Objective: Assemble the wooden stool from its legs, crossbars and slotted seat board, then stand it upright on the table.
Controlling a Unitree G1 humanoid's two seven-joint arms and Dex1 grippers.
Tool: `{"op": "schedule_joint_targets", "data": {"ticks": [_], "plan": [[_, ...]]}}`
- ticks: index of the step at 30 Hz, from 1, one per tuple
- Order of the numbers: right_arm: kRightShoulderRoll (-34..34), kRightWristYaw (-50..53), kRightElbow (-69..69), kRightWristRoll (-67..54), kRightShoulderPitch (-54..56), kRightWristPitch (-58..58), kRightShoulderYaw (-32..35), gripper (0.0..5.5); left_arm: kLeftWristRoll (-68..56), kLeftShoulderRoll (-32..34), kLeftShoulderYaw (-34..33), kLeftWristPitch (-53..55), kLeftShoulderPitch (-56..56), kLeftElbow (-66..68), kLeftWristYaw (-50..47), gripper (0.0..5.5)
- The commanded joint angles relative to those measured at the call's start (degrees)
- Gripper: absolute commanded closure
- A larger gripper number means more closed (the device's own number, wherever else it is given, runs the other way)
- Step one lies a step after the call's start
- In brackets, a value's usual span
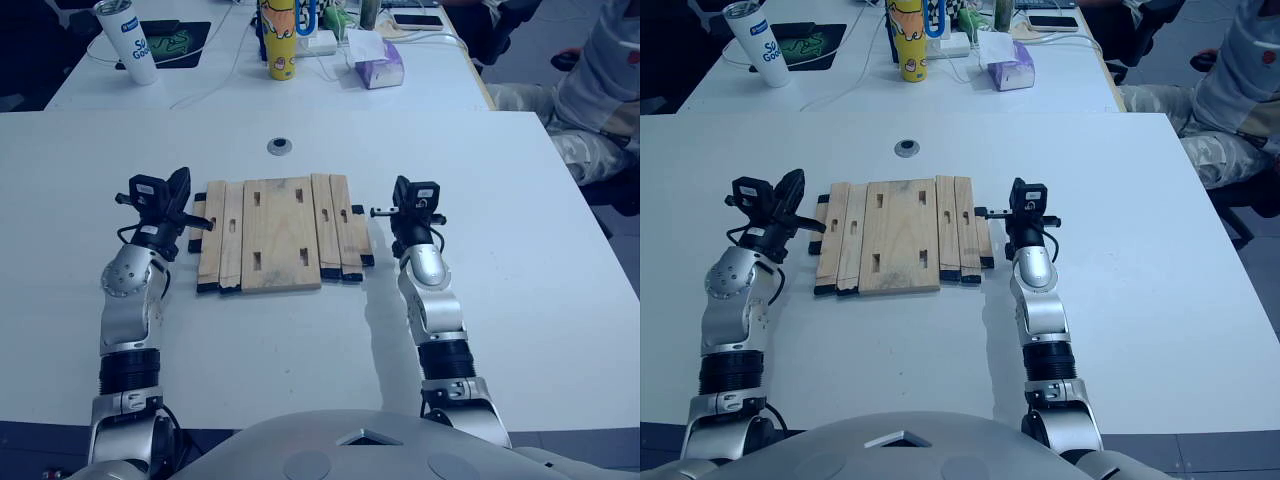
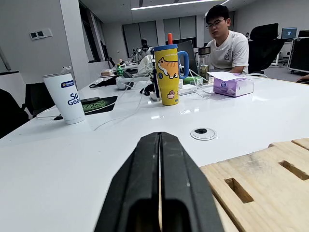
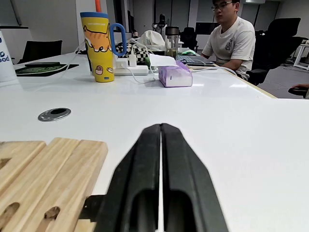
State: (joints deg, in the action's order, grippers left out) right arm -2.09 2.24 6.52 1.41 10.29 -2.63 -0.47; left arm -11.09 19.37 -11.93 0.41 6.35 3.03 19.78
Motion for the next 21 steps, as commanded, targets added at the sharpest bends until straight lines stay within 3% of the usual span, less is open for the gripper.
{"op": "schedule_joint_targets", "data": {"ticks": [1,6,11,21], "plan": [[0.0,0.3,-0.3,-0.1,0.4,-0.5,0.2,5.5,-1.3,4.9,-2.3,1.4,-1.5,0.7,3.9,5.49],[-0.1,0.9,-0.6,-0.2,-0.1,-0.3,0.7,5.5,-1.5,11.0,-4.6,3.7,-3.2,3.9,8.4,5.49],[0.2,0.9,-0.5,-0.3,0.2,-0.4,0.9,5.5,-0.3,14.8,-2.4,8.2,-5.9,5.7,13.0,5.49],[1.0,-0.4,-0.5,-0.3,1.0,-1.0,1.0,5.5,-0.8,16.3,1.2,12.2,-11.0,2.0,19.7,5.49]]}}
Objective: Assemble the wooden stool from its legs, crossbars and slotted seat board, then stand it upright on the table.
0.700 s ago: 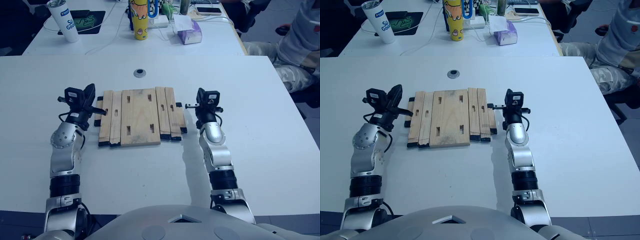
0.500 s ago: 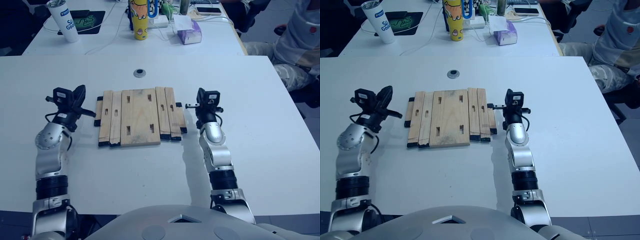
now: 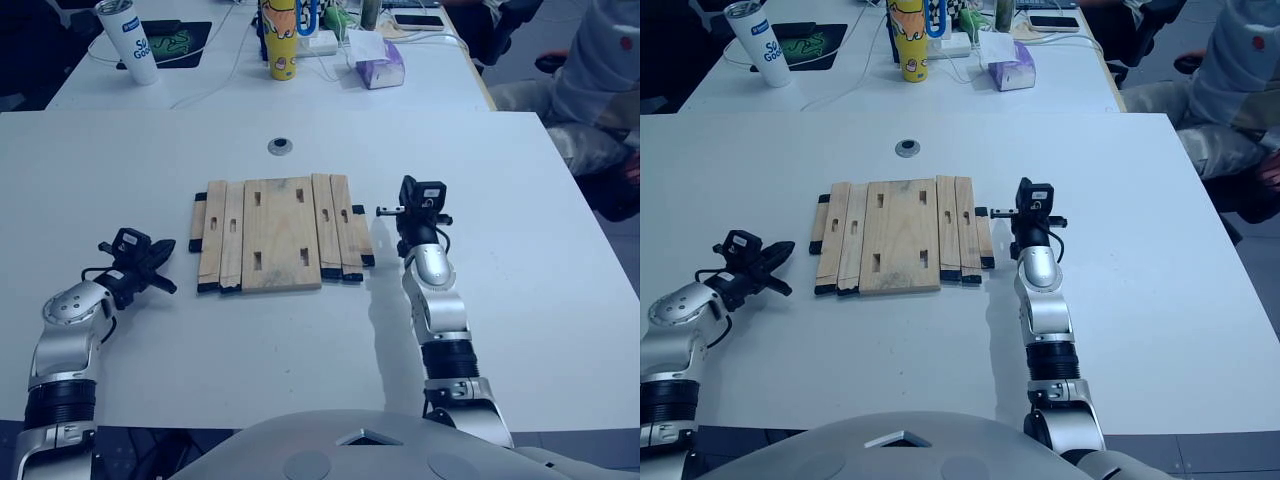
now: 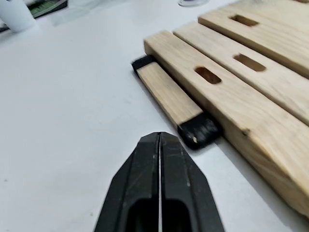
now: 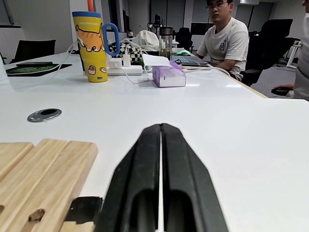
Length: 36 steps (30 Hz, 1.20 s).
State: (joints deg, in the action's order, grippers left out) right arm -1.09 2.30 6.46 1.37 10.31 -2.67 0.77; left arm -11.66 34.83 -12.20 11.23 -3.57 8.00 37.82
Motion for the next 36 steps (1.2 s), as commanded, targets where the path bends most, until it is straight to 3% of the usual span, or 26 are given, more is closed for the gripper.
{"op": "schedule_joint_targets", "data": {"ticks": [1,24,36], "plan": [[0.0,-0.5,-0.5,-0.3,1.0,-1.0,-0.4,5.5,-0.1,1.0,2.1,1.5,-1.7,-3.7,2.4,5.49],[0.2,-1.3,-1.0,-0.2,0.9,-2.1,-0.6,5.5,4.6,-1.6,8.0,-1.3,2.3,2.3,0.5,5.49],[0.7,-1.9,-0.7,-0.3,1.4,-2.2,-0.8,5.5,8.3,-2.8,4.1,-7.4,9.4,15.6,-12.4,5.49]]}}
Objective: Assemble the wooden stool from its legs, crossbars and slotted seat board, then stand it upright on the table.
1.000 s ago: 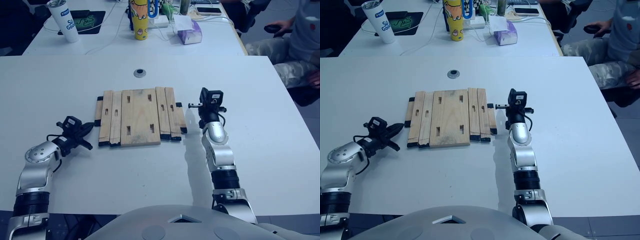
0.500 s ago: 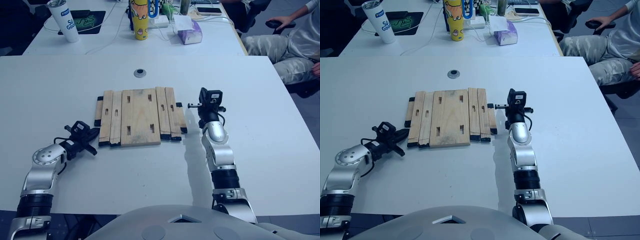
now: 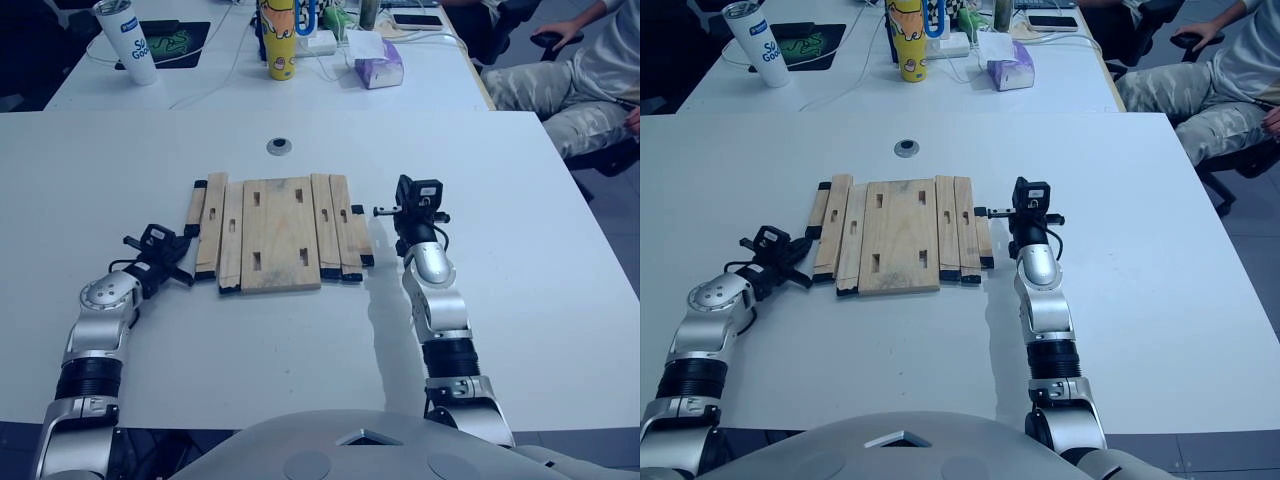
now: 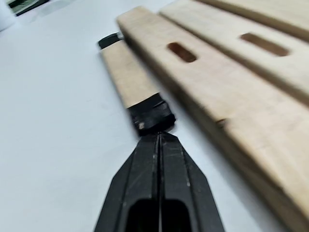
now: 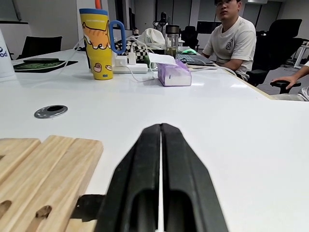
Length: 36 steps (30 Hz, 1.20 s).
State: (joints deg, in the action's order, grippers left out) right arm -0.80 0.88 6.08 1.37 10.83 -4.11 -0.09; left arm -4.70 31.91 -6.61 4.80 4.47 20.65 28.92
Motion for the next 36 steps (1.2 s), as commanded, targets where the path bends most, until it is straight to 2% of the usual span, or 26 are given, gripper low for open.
{"op": "schedule_joint_targets", "data": {"ticks": [1,8,21,36], "plan": [[0.4,-0.5,-0.3,-0.3,0.9,-0.8,0.0,5.5,1.2,-0.1,-1.7,-1.4,1.6,3.2,-3.9,5.49],[0.7,-1.0,0.3,-0.3,1.4,-0.7,0.0,5.5,-2.3,-2.2,-3.3,-0.9,1.8,-1.5,-4.6,5.49],[0.5,-0.8,0.4,-0.2,1.1,-0.4,-0.2,5.5,-4.9,-2.8,-2.1,7.8,2.2,-6.6,-2.1,3.63],[0.3,-0.5,0.5,-0.2,0.8,-0.2,-0.3,5.5,-6.5,-4.2,-2.9,13.2,3.0,-4.4,-1.9,3.61]]}}
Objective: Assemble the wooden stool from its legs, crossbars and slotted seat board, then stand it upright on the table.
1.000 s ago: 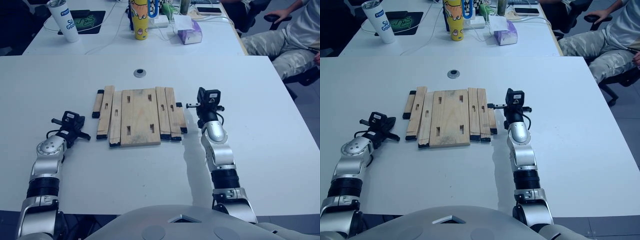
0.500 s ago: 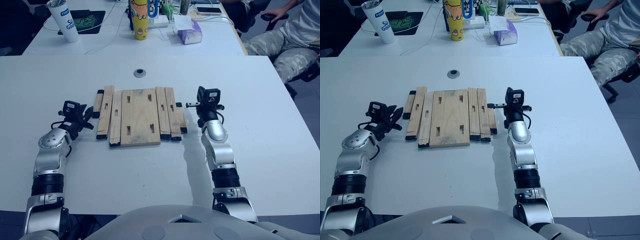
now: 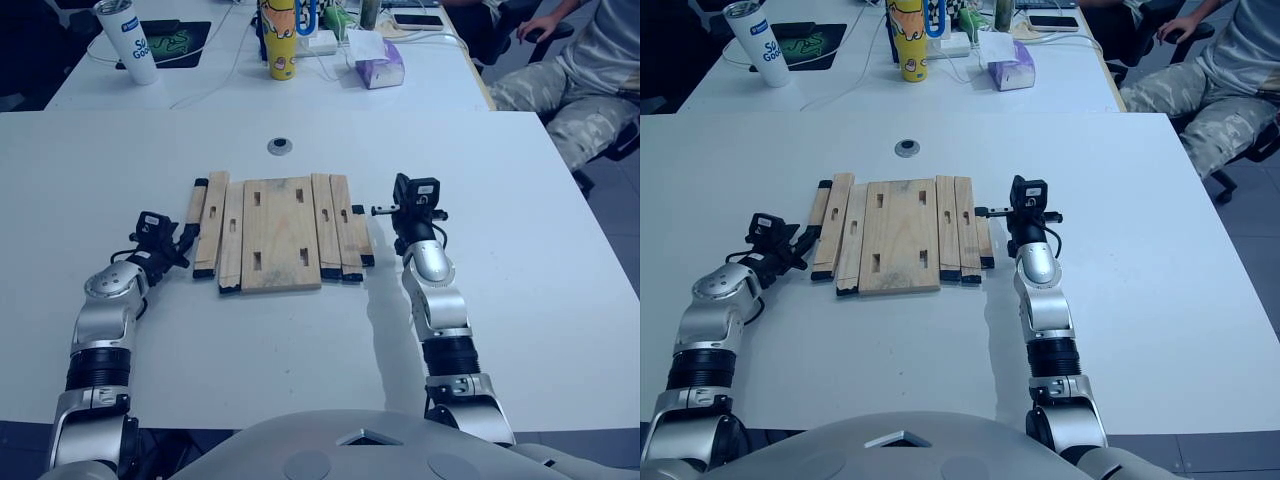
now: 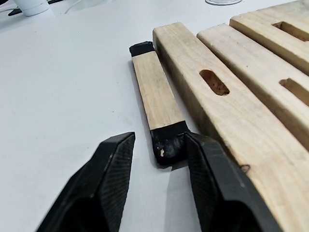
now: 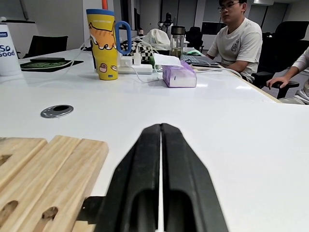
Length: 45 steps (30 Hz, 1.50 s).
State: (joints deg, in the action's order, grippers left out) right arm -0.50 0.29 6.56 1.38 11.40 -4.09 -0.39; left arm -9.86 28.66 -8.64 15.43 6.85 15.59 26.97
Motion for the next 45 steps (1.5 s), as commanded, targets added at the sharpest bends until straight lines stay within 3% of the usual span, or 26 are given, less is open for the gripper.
{"op": "schedule_joint_targets", "data": {"ticks": [1,5,12,23,33,45], "plan": [[0.0,0.1,0.0,-0.2,0.3,-0.2,0.0,5.5,-1.6,-1.1,-1.0,2.8,0.8,0.6,0.0,3.61],[0.0,0.1,-0.1,-0.1,0.2,-0.4,0.0,5.5,-2.2,-1.5,-1.2,3.7,0.9,0.0,0.0,3.61],[0.0,0.2,-0.1,0.1,0.1,-0.3,-0.2,5.5,-2.1,-2.2,-1.1,4.3,1.3,-0.2,-0.8,2.6],[-0.3,0.3,-0.1,0.3,0.1,-0.1,-0.3,5.5,-0.4,-2.6,-0.2,3.4,2.5,2.9,-1.9,2.6],[-0.4,0.1,-0.1,0.4,0.3,-0.3,-0.4,5.5,0.2,-3.0,-0.3,2.5,2.7,4.0,-3.3,4.07],[0.1,-0.7,-0.4,-0.9,2.2,-1.0,0.7,5.5,-1.5,-4.5,-6.5,-9.7,7.2,2.1,-9.2,4.13]]}}
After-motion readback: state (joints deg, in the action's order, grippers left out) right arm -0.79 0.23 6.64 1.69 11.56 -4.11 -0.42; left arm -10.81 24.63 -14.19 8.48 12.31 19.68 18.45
